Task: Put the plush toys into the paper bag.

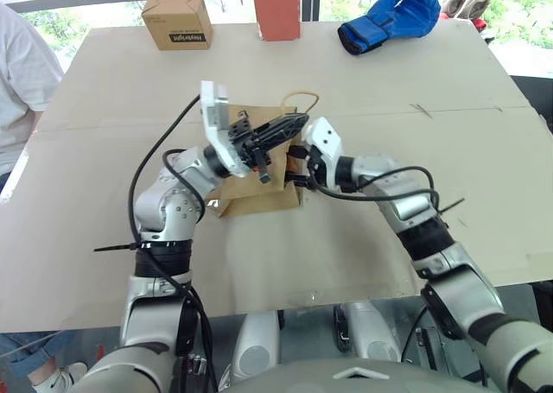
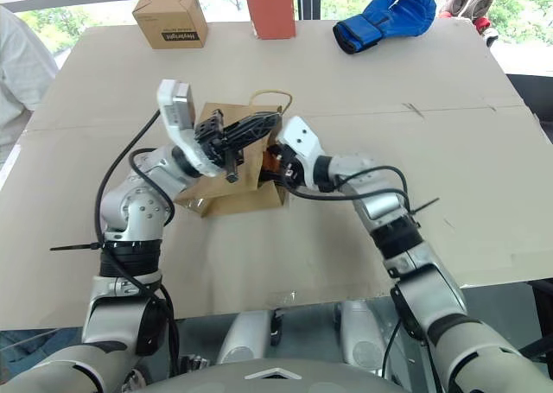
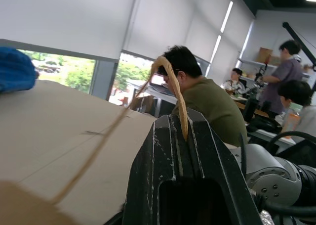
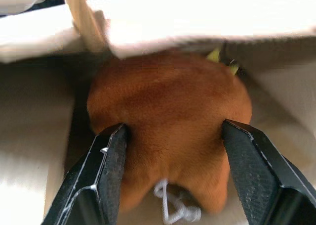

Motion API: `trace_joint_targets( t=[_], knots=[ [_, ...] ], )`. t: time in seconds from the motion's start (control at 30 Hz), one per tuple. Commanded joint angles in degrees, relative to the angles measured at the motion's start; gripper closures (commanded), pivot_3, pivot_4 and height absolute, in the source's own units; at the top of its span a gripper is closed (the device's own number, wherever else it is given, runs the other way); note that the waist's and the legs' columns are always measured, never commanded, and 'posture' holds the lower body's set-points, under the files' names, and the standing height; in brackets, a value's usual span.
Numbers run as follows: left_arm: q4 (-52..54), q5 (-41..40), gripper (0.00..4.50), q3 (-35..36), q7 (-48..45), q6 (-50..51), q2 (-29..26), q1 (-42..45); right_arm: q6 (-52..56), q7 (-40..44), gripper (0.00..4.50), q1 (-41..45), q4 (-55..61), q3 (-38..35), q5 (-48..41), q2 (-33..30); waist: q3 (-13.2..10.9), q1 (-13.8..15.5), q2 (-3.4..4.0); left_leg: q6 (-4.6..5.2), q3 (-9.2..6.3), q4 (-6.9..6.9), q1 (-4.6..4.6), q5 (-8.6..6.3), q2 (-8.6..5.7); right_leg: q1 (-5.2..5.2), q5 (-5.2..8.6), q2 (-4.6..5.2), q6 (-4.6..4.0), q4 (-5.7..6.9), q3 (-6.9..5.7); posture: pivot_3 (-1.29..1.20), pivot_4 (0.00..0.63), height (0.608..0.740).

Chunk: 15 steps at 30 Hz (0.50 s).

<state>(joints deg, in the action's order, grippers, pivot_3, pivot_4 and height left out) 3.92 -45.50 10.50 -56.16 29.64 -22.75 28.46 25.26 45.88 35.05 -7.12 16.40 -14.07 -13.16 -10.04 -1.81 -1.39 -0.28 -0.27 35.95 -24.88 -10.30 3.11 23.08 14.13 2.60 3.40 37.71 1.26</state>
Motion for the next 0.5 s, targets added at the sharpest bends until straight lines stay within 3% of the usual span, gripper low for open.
trace_joint_targets(
  t=[0.03, 0.27, 0.5],
  knots=[
    [3.68, -4.35, 4.50, 3.66, 0.84, 0.89, -1.18, -0.13, 6.36, -1.41, 1.81, -2.56, 11.71, -4.65, -3.54, -2.84, 0.00, 0.06, 0.00, 0.00, 0.00, 0.00, 0.00, 0.00, 0.00, 0.00, 0.00, 0.00, 0.00, 0.00, 0.00, 0.00, 0.150, 0.740],
    [4.61, -6.12, 4.50, 5.20, 0.41, 0.73, -2.83, -1.57, 26.36, -9.63, 1.81, -9.00, 29.09, -14.96, -11.23, -8.14, 0.01, 0.39, -0.01, -0.01, 0.03, 0.01, 0.04, 0.00, 0.00, -0.01, 0.02, 0.01, -0.03, -0.02, 0.02, 0.00, 0.150, 0.740],
    [6.05, -7.32, 4.50, 5.59, 1.34, 0.72, -3.14, -2.31, 44.95, -20.02, 1.81, -11.07, 27.47, -22.49, -15.16, -4.08, 0.01, 0.89, -0.01, 0.00, 0.04, 0.02, 0.02, 0.00, 0.00, 0.00, 0.12, 0.01, -0.22, -0.02, 0.04, 0.00, 0.150, 0.740]
  ],
)
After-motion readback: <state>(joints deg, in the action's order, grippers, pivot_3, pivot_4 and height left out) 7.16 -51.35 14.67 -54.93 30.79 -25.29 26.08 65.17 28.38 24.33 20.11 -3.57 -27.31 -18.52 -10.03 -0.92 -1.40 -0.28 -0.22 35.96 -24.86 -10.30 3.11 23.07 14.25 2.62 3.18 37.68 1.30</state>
